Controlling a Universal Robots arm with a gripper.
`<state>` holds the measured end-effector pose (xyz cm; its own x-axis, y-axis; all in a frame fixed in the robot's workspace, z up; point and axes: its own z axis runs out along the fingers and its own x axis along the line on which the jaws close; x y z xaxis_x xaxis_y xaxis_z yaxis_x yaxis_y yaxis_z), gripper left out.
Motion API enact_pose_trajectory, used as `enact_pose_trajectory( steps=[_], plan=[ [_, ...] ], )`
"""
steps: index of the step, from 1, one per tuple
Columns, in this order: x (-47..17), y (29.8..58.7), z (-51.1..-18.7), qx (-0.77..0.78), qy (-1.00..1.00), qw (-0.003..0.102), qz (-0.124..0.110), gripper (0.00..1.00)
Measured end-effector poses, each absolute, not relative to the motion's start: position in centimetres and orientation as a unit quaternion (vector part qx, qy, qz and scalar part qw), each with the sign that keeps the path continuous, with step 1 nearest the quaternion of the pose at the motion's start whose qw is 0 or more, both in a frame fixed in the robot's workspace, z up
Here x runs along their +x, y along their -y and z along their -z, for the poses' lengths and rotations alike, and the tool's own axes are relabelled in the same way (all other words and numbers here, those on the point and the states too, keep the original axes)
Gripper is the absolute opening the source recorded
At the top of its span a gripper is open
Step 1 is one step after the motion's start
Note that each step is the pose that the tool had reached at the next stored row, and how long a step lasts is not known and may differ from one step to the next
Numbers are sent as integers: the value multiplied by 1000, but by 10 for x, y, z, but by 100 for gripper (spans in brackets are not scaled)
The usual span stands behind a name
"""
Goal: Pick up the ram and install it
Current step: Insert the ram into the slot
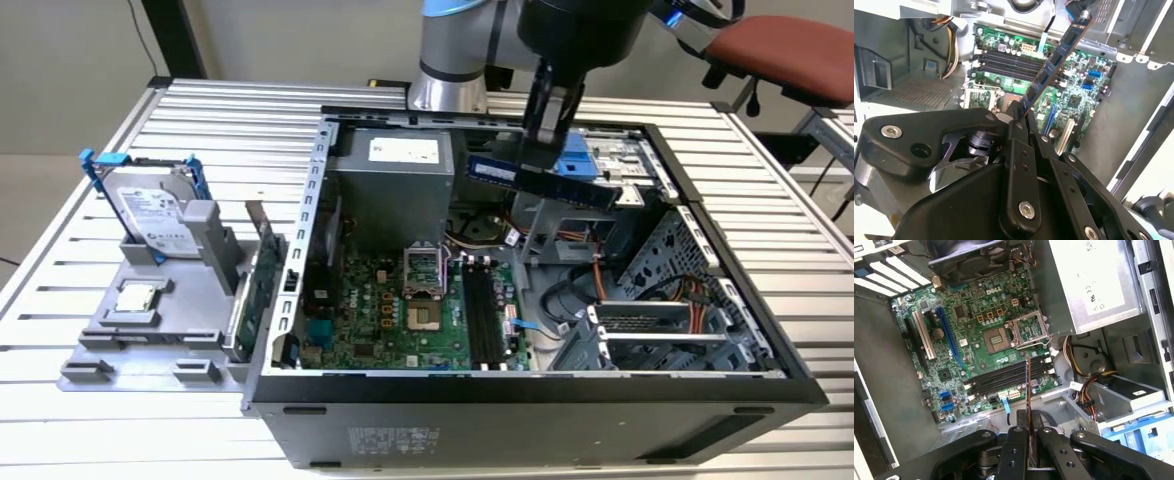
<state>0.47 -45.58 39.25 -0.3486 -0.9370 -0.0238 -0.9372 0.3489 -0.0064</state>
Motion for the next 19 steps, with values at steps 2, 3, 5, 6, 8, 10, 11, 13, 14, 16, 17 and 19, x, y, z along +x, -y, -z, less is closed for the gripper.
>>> enact_pose_trajectory(
  steps=[2,3,5,6,8,10,11,13,14,16,17,19],
  plan=[
    [5,456,-392,-566,-824,12,-4,0],
    [5,456,-392,-564,-826,12,-4,0],
    [5,456,-392,-560,-829,12,-4,0],
    [5,456,-392,-558,-830,12,-4,0],
    [5,456,-392,-553,-833,12,-4,0],
    [5,456,-392,-549,-836,12,-4,0],
    [5,456,-392,-547,-837,12,-4,0],
    [5,456,-392,-542,-840,12,-4,0],
    [5,456,-392,-540,-842,12,-4,0],
    [5,456,-392,-536,-844,12,-4,0],
    [5,456,-392,-533,-846,12,-4,0],
    [5,456,-392,-529,-848,12,-4,0]
  ],
)
